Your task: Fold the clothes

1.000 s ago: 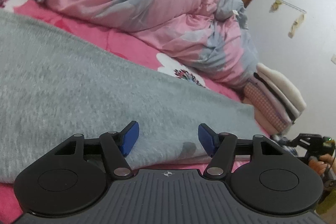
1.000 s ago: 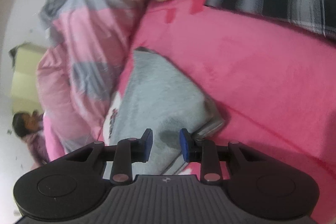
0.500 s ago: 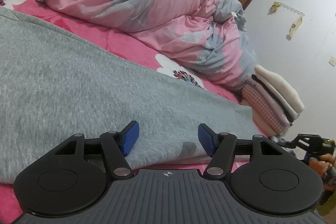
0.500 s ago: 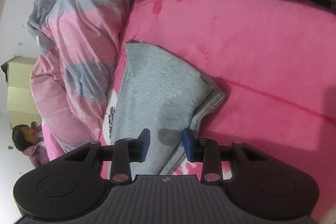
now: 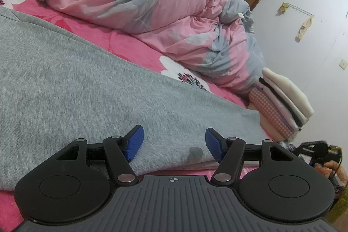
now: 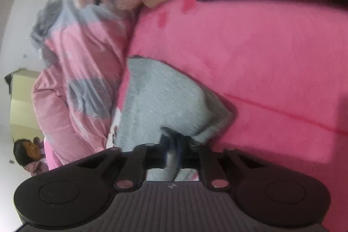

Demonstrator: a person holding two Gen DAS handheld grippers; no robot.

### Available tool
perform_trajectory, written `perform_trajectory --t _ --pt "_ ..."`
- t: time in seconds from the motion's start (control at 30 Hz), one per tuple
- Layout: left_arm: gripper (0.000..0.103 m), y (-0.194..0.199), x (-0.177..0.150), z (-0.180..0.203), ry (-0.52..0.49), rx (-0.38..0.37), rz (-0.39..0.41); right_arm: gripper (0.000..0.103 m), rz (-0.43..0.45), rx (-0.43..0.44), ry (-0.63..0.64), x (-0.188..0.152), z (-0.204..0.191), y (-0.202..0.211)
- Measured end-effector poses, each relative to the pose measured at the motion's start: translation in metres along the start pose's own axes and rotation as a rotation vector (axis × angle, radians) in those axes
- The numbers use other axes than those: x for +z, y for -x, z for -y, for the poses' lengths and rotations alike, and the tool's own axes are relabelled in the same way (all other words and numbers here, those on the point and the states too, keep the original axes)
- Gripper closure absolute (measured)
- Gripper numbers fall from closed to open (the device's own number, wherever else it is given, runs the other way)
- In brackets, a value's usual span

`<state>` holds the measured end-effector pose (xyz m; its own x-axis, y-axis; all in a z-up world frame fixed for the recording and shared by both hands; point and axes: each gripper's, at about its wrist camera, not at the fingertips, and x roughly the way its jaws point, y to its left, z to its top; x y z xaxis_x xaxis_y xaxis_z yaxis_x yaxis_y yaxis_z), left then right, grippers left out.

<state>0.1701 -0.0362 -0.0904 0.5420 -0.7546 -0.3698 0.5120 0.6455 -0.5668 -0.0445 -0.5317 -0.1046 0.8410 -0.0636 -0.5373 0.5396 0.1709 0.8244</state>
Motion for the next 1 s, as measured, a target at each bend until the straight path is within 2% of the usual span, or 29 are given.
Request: perform_trajectory --t 0.1,0.17,0.27,0.37,0.5,0.6,0.63,0.73,0.77,0.87,0.97,1.0 --pt "0.040 0.000 0.000 0.000 0.000 0.000 0.000 0.099 0.055 0.026 0.136 -0.003 -0.026 0.014" --pt "0.040 -0.001 0.000 0.000 -0.002 0.002 -0.001 0.099 0.080 -0.011 0.248 -0.008 -0.044 0.020" --pt "0.040 -0.001 0.000 0.001 -0.008 0.006 -0.005 0.100 0.106 -0.154 0.361 -0.010 -0.049 0.015" --pt "0.040 -0.001 0.000 0.001 -0.011 0.009 -0.006 0.100 0.166 -0.303 0.352 0.002 -0.030 0.011" --pt "0.040 -0.001 0.000 0.001 -0.014 0.011 -0.009 0.099 0.265 -0.353 0.352 0.005 -0.025 0.035" --pt "0.039 -0.002 0.000 0.002 -0.018 0.010 -0.011 0.098 0.304 -0.304 0.639 -0.031 -0.067 0.038" --pt "0.038 -0.002 0.000 0.002 -0.018 0.009 -0.011 0.097 0.282 -0.246 0.762 -0.050 -0.084 0.030" --pt "0.038 -0.001 0.001 0.000 -0.011 0.001 -0.010 0.094 0.124 -0.100 1.071 -0.112 -0.122 -0.010" --pt "0.038 -0.001 0.001 0.000 -0.010 0.000 -0.010 0.091 0.087 -0.076 1.144 -0.131 -0.125 -0.023" --pt "0.038 0.000 0.001 0.000 -0.008 -0.003 -0.010 0.090 -0.027 -0.003 1.357 -0.185 -0.134 -0.060" --pt "0.038 0.000 0.001 0.000 -0.010 -0.002 -0.013 0.089 -0.007 -0.082 1.463 -0.187 -0.112 -0.078" --pt "0.038 0.000 0.001 0.000 -0.011 -0.002 -0.014 0.089 0.021 -0.094 1.437 -0.173 -0.101 -0.075"
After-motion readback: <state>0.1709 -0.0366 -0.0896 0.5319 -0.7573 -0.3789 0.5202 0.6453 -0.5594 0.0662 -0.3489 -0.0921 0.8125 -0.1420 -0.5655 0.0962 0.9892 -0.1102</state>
